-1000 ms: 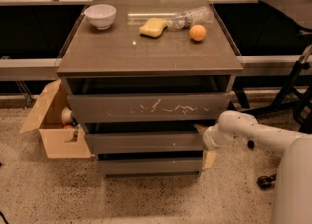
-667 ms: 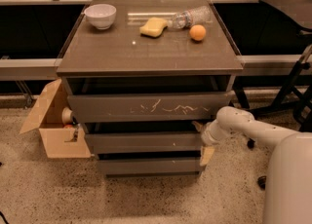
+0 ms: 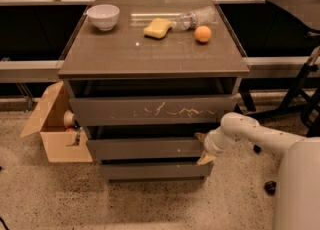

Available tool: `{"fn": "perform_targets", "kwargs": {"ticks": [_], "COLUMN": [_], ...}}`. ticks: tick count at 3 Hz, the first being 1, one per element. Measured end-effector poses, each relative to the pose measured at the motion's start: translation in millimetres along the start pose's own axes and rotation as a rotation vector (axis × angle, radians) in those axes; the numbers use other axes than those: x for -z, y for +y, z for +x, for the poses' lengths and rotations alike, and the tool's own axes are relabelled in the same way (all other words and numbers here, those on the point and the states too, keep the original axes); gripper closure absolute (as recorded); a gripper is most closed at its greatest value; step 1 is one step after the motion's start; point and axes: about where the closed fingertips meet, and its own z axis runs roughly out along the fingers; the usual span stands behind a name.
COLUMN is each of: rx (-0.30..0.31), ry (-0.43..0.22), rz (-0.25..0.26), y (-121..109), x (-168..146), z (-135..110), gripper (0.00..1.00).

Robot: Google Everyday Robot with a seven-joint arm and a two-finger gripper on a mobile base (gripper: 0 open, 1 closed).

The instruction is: Open middle drawer

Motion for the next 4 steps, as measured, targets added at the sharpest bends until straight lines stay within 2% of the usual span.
{"fn": "perform_targets", "kwargs": {"ticks": [1, 2, 3, 4], "rx": [0.007, 0.007, 0.007, 0.007], "ry": [-0.008, -0.008, -0.008, -0.008], "rz": [-0.013, -0.013, -0.014, -0.014], "y": [10.1, 8.2, 6.8, 6.8], "x": [5.4, 13.4, 19.2, 19.2], "z": [-10.3, -13.6, -16.1, -16.1], "gripper": [0.71, 0.94, 0.98, 0.75]}}
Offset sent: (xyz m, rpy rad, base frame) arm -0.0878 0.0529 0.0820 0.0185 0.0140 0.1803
